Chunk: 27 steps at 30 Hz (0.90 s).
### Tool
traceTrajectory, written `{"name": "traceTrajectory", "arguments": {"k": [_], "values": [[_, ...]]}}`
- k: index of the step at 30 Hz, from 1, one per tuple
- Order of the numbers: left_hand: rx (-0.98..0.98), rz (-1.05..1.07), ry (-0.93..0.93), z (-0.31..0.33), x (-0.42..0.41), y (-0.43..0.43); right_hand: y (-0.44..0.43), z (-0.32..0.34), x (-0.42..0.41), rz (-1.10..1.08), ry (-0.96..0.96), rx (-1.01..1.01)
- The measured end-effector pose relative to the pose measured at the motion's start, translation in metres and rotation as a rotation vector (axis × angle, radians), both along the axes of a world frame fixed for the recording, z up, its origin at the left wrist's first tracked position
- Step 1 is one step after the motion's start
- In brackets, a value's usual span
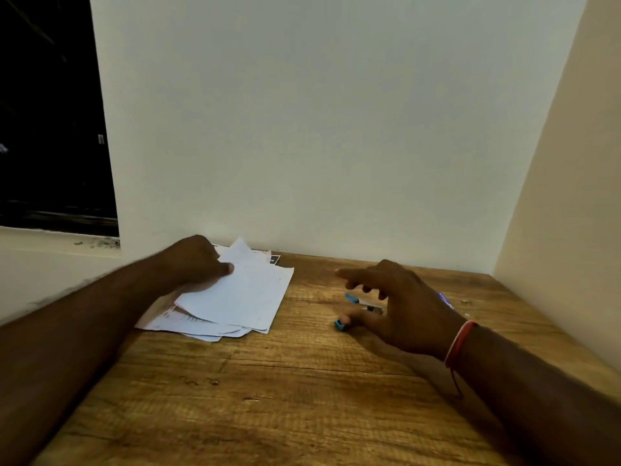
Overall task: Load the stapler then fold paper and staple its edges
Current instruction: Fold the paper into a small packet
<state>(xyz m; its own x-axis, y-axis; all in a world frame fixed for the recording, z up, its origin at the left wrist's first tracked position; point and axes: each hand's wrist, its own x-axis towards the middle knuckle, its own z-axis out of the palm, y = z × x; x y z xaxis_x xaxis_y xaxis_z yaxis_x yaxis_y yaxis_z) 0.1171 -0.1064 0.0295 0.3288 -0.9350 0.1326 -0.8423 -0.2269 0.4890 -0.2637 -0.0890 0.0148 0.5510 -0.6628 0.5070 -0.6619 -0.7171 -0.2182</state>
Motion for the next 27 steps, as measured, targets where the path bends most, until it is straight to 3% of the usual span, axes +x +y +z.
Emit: {"name": "traceTrajectory", "arguments": {"k": [7, 13, 18, 24, 27], "values": [[-0.435, -0.211, 0.614, 0.025, -0.038, 0.035, 0.003, 0.015, 0.003, -0.069, -0.583, 0.109], [-0.582, -0.372, 0.719, 0.023, -0.078, 0.053, 0.015, 0.020, 0.009, 0.161, -0.949, 0.369], [-0.640, -0.392, 0.737, 0.021, -0.097, 0.061, 0.024, 0.023, 0.015, 0.247, -0.987, 0.411], [-0.685, -0.421, 0.816, 0.020, -0.099, 0.062, 0.023, 0.024, 0.013, 0.166, -0.992, 0.388], [-0.724, -0.483, 0.737, 0.018, -0.094, 0.061, 0.022, 0.027, 0.011, 0.140, -1.051, 0.390]]}}
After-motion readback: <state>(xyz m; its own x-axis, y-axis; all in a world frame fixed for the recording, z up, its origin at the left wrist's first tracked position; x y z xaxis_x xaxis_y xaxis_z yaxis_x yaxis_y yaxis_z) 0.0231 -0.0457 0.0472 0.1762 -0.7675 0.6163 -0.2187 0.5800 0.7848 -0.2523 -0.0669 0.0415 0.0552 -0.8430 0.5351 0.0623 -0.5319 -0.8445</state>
